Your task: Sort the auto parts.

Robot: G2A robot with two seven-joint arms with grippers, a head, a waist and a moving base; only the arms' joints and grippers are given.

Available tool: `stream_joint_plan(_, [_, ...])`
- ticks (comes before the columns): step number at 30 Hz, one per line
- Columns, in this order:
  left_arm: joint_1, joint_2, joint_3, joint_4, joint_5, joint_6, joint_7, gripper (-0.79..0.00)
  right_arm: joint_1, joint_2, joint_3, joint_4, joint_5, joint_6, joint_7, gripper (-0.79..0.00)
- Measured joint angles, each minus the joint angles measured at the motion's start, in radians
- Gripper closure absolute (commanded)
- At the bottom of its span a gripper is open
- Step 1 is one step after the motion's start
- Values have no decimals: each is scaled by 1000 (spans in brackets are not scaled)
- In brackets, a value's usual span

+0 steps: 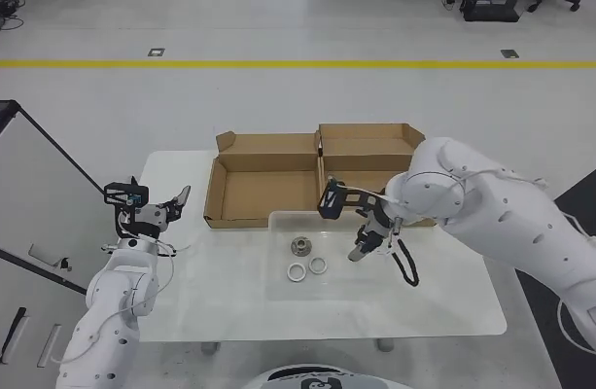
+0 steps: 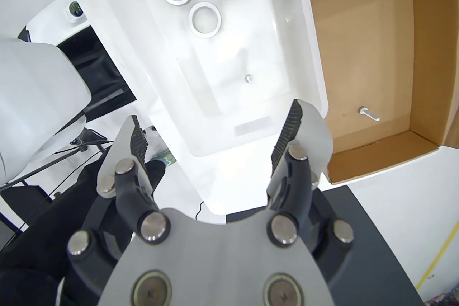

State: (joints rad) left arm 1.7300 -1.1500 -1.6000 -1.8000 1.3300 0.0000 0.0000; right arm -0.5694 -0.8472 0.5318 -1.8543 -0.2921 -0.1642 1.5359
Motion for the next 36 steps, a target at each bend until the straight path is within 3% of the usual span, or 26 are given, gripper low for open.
stream_joint_plan(5, [0, 0, 0, 0, 0, 0, 0, -785, 5, 8, -50, 15, 0, 32, 0, -763])
stream_joint_plan(11, [0, 0, 0, 0, 0, 0, 0, -785, 11, 12, -82, 30, 5, 53, 0, -696])
stream_joint_plan(15, [0, 0, 0, 0, 0, 0, 0, -785, 13, 8, -97, 43, -9, 67, 0, -536])
stream_joint_plan(23, [0, 0, 0, 0, 0, 0, 0, -785, -1, -11, -118, 72, -23, 70, -16, -391])
stream_joint_plan(36, [0, 0, 0, 0, 0, 0, 0, -785, -28, -44, -150, 161, -61, 65, -42, -348])
